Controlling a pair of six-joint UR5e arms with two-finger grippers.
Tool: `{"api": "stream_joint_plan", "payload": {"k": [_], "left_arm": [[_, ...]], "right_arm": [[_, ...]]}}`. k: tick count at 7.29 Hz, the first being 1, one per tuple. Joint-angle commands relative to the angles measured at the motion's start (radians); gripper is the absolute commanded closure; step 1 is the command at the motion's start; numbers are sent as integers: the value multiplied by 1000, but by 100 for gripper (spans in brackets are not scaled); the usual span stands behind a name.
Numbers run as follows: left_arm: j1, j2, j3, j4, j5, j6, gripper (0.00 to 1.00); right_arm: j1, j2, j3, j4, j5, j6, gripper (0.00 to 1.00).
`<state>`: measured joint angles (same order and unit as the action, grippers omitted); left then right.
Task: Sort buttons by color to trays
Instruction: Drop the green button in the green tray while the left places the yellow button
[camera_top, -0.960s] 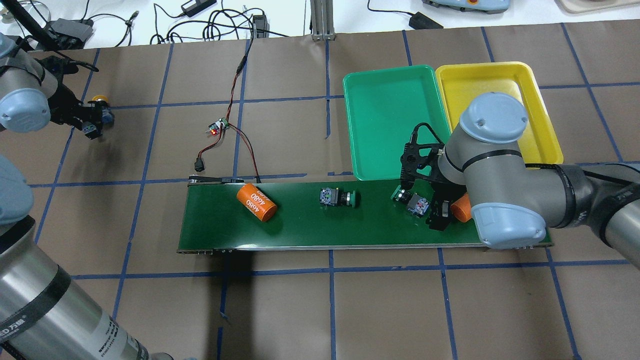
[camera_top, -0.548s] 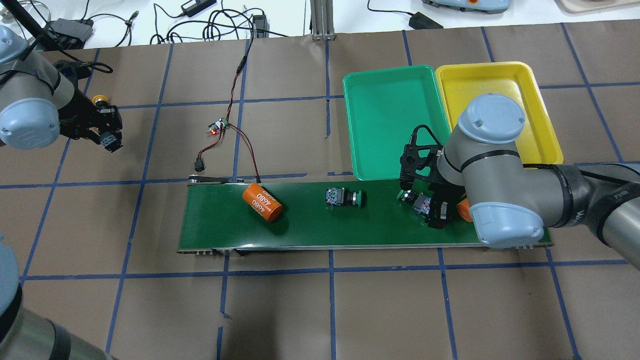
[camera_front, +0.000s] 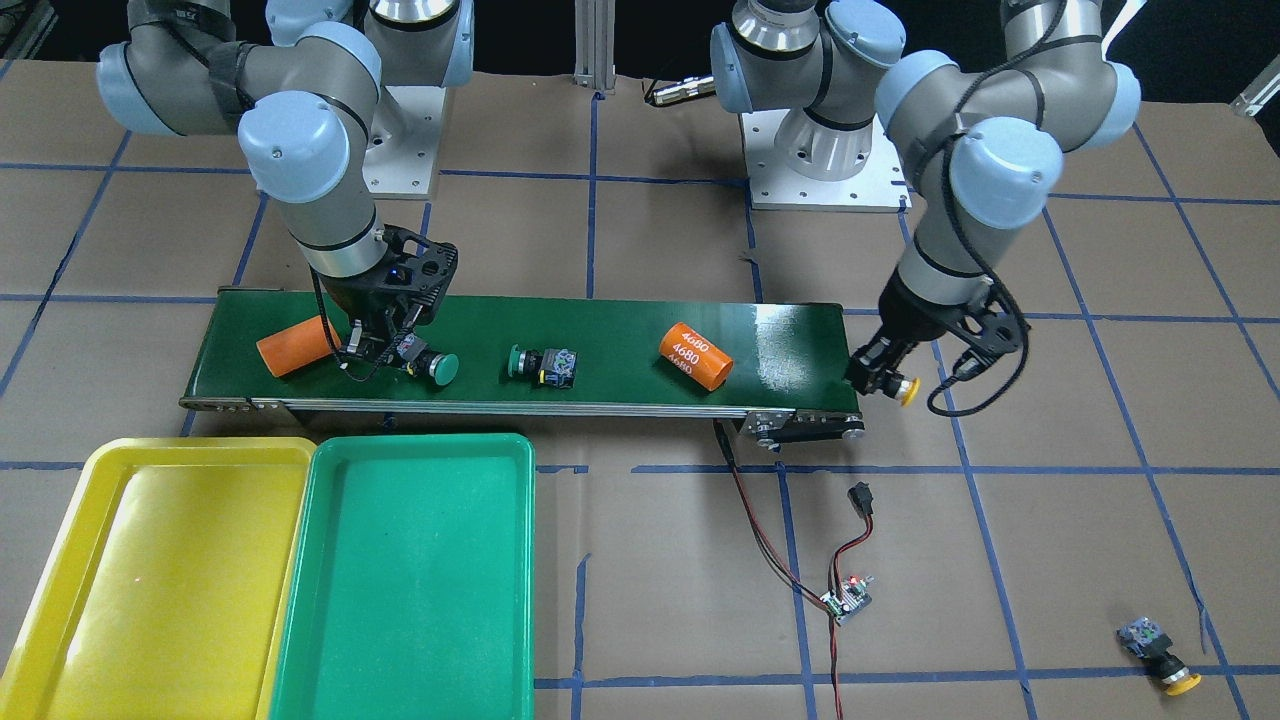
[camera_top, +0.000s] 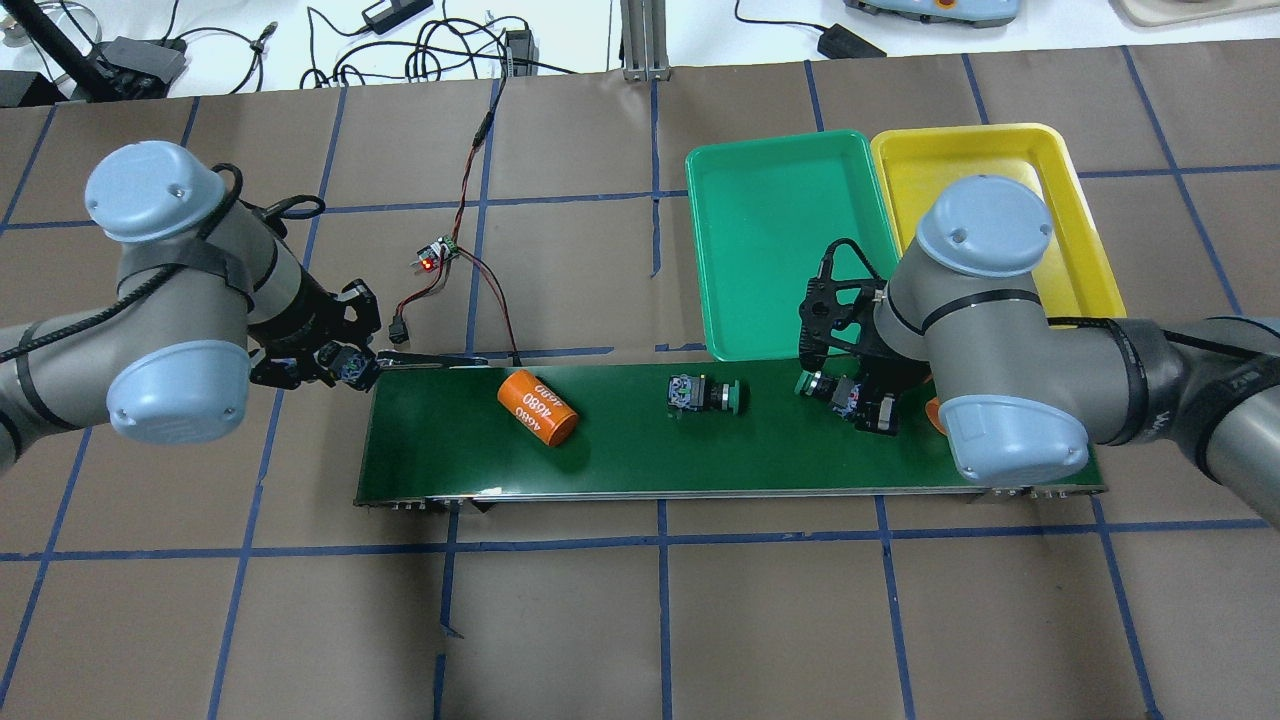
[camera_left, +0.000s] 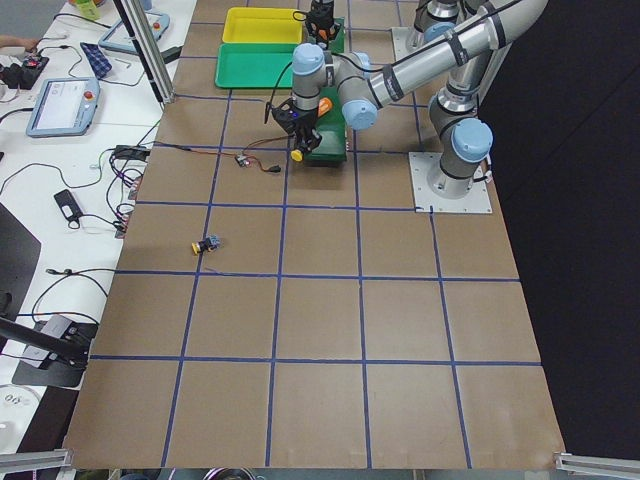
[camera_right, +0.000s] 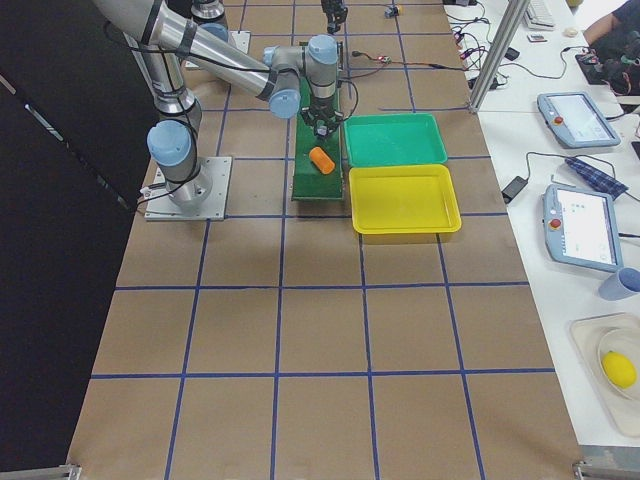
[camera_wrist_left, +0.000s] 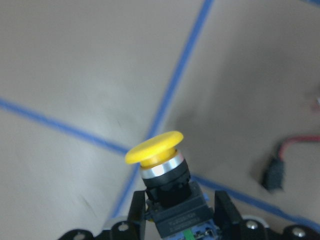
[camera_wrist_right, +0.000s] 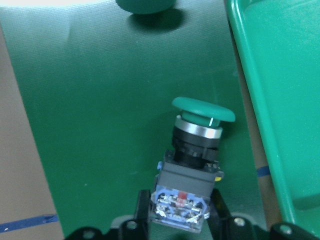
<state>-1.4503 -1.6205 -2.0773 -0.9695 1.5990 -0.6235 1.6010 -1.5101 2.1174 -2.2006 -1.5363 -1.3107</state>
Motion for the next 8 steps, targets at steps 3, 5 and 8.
{"api": "stream_joint_plan", "payload": {"k": [3, 5, 8], "left_arm": [[-171, -15, -41, -14, 16, -328, 0], [-109, 1, 9, -11, 24, -148, 0], [236, -79, 234, -177, 16, 405, 0]], "right_arm": [[5, 236, -391, 192, -44, -24, 87], [5, 274, -430, 214, -35, -38, 24], [4, 266, -412, 231, -33, -39, 8]]}}
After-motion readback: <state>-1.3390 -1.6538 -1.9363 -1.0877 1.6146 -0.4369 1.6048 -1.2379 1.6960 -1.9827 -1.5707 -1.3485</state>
